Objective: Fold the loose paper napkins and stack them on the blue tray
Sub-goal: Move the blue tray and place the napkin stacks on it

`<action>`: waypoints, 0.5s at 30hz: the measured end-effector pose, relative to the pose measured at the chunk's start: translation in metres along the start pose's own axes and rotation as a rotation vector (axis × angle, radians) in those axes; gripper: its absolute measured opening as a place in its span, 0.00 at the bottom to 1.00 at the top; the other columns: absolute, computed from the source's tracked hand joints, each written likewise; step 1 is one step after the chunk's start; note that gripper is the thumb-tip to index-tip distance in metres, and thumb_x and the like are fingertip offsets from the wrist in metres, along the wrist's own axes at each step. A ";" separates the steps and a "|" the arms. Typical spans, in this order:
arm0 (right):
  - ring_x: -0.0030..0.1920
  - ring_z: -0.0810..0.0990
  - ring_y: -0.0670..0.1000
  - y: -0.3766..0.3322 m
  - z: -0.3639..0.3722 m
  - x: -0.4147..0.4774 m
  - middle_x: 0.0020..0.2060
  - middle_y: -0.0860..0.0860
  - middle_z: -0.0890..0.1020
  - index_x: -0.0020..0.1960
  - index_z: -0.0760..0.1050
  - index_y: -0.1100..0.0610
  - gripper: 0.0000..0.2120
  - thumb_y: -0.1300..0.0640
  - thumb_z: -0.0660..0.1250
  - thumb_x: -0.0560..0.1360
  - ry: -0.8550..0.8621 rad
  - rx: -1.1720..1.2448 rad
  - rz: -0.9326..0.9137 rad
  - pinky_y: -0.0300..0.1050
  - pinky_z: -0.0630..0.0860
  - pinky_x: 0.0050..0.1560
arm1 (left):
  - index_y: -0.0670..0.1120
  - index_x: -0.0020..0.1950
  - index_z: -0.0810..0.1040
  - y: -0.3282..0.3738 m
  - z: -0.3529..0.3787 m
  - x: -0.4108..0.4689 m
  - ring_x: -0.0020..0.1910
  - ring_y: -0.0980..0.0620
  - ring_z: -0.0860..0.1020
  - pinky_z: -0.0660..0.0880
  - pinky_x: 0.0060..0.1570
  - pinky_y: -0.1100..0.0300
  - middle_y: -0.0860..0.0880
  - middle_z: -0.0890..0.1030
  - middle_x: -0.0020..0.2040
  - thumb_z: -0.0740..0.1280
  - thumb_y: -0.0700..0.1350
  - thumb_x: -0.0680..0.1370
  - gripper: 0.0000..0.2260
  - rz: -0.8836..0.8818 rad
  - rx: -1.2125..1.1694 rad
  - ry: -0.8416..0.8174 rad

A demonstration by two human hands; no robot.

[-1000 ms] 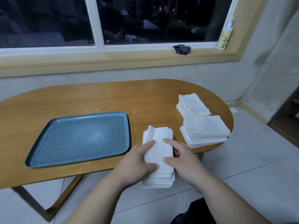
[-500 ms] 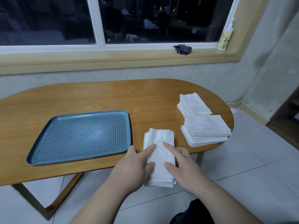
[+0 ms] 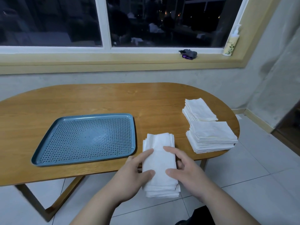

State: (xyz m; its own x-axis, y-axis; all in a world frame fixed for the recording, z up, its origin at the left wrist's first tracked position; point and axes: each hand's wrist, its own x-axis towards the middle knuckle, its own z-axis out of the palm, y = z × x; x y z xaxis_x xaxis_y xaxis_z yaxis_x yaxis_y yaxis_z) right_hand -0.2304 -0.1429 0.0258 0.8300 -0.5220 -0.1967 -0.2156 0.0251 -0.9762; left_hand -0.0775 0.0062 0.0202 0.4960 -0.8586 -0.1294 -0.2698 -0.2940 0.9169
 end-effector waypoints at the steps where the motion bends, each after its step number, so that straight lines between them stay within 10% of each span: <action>1: 0.58 0.82 0.50 -0.003 0.003 -0.001 0.61 0.51 0.81 0.65 0.75 0.37 0.29 0.64 0.71 0.72 -0.019 0.025 0.000 0.43 0.79 0.54 | 0.72 0.66 0.69 -0.001 -0.004 -0.003 0.53 0.67 0.77 0.70 0.48 0.76 0.54 0.72 0.60 0.72 0.50 0.76 0.24 0.007 -0.045 0.005; 7: 0.58 0.83 0.52 -0.031 0.036 0.008 0.57 0.54 0.85 0.67 0.75 0.48 0.30 0.66 0.70 0.67 -0.138 0.180 -0.054 0.42 0.79 0.51 | 0.69 0.66 0.74 0.001 -0.053 -0.029 0.60 0.57 0.77 0.72 0.64 0.60 0.55 0.74 0.62 0.74 0.56 0.68 0.27 0.049 -0.196 0.040; 15: 0.56 0.83 0.47 -0.069 0.122 0.059 0.55 0.47 0.85 0.67 0.74 0.50 0.29 0.64 0.70 0.67 -0.296 0.237 -0.125 0.38 0.79 0.50 | 0.61 0.70 0.72 -0.004 -0.146 -0.054 0.55 0.62 0.77 0.72 0.46 0.74 0.57 0.72 0.65 0.71 0.40 0.77 0.25 0.037 -0.172 0.184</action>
State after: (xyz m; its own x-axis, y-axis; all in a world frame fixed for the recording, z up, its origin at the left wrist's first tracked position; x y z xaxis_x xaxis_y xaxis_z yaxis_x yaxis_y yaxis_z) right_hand -0.1040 -0.0718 0.0699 0.9623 -0.2656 -0.0593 -0.0079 0.1907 -0.9816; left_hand 0.0174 0.1149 0.0783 0.6349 -0.7717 -0.0382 -0.1536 -0.1745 0.9726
